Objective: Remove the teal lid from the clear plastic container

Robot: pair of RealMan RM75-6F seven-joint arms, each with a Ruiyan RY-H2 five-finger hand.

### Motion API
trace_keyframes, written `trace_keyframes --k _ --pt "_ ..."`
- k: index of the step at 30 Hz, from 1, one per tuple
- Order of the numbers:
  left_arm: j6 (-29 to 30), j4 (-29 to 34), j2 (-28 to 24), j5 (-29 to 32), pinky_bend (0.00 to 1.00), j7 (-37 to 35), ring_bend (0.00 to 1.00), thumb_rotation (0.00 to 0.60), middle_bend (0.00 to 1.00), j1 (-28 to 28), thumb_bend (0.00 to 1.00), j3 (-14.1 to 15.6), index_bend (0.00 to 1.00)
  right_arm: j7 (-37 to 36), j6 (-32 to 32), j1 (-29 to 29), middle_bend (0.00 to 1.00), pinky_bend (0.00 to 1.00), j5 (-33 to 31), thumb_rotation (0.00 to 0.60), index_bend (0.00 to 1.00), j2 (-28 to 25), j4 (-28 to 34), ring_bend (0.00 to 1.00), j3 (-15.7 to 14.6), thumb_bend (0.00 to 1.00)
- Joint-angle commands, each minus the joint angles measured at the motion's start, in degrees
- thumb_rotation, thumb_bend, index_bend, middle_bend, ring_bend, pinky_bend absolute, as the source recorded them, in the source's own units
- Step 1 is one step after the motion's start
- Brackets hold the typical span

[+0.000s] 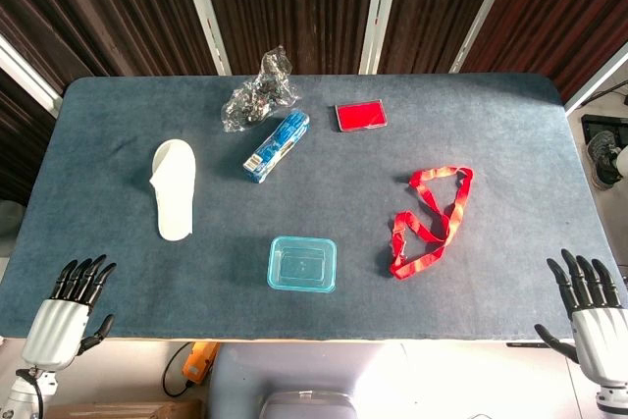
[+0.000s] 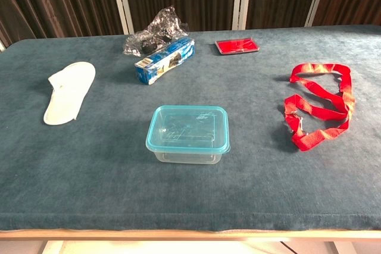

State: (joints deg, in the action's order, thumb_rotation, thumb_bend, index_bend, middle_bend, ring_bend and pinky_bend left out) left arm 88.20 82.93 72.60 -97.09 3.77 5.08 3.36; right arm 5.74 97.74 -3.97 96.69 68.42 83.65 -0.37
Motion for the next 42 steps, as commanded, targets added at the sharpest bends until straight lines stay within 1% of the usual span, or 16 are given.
trace_keyframes --k 1,4,6,8,9,12,15,18,21,27,30,36,42 --pt "-0.3 -0.5 0.1 -0.5 0.0 -1.1 0.0 0.6 0.0 0.3 0.34 0.3 0.0 -0.1 -0.1 0.0 0.0 0.0 0.0 0.6 0.0 0.0 0.1 0.0 0.0 0.14" --pt "-2.7 -0.9 0.6 -2.4 0.0 -4.5 0.0 0.6 0.0 2.1 0.32 1.5 0.0 -0.2 -0.1 0.1 0.0 0.0 0.0 0.6 0.0 0.0 0.1 0.0 0.1 0.14" --pt "-6.3 -1.8 1.4 -5.5 0.0 -9.9 0.0 0.6 0.0 5.1 0.3 3.2 0.0 0.0 -0.5 0.2 0.0 0.0 -0.3 0.6 0.0 0.0 0.2 0.0 0.2 0.14" --pt "-10.1 -2.0 2.2 -7.5 0.0 -14.3 0.0 0.6 0.0 8.3 0.29 4.1 0.0 0.4 -1.2 0.4 0.0 0.0 -0.3 0.6 0.0 0.1 0.3 0.0 0.1 0.14" --pt "-11.9 -2.2 3.2 -8.5 0.0 -16.2 0.0 0.6 0.0 10.4 0.28 4.0 0.0 0.5 -1.8 0.6 0.0 0.0 -0.3 0.6 0.0 0.0 0.5 0.0 0.0 0.14" --pt "-14.3 -3.5 7.7 -10.1 0.0 -18.6 0.0 0.6 0.0 14.4 0.27 2.6 0.0 0.9 -3.0 1.1 0.0 0.0 -0.1 0.6 0.0 -0.1 0.8 0.0 -0.4 0.14" --pt "-15.6 -5.7 13.1 -10.7 0.0 -17.4 0.0 0.6 0.0 17.5 0.26 0.2 0.0 0.6 -3.7 1.4 0.0 0.0 0.0 0.6 0.0 -0.4 1.1 0.0 -0.5 0.14" --pt "-18.3 -8.1 17.7 -9.3 0.0 -16.1 0.0 0.6 0.0 20.3 0.25 -1.9 0.0 -0.3 -4.3 1.8 0.0 0.0 0.2 0.6 0.0 -0.8 1.4 0.0 -0.8 0.14" --pt "-20.9 -10.2 21.3 -7.1 0.0 -14.9 0.0 0.6 0.0 22.4 0.25 -3.5 0.0 -1.5 -4.9 2.1 0.0 0.0 0.5 0.6 0.0 -1.4 1.5 0.0 -1.1 0.14" --pt "-22.5 -16.0 27.7 -4.4 0.0 -13.4 0.0 0.6 0.0 25.5 0.25 -5.9 0.0 -3.0 -5.6 2.5 0.0 0.0 0.9 0.6 0.0 -2.2 1.7 0.0 -1.7 0.14" --pt "-24.3 -17.3 29.0 -2.9 0.0 -13.6 0.0 0.6 0.0 27.1 0.25 -6.5 0.0 -3.6 -5.5 2.4 0.0 0.0 1.1 0.6 0.0 -2.5 1.8 0.0 -1.9 0.14" --pt "-27.9 -17.0 29.5 -0.5 0.0 -13.1 0.0 0.6 0.0 29.9 0.25 -6.7 0.0 -4.1 -5.8 2.6 0.0 0.0 1.1 0.6 0.0 -2.7 1.7 0.0 -2.0 0.14" --pt "-28.1 -17.7 30.3 1.3 0.0 -12.8 0.0 0.6 0.0 31.0 0.25 -7.1 0.0 -4.0 -6.2 2.6 0.0 0.0 1.2 0.6 0.0 -2.9 1.8 0.0 -2.4 0.14"
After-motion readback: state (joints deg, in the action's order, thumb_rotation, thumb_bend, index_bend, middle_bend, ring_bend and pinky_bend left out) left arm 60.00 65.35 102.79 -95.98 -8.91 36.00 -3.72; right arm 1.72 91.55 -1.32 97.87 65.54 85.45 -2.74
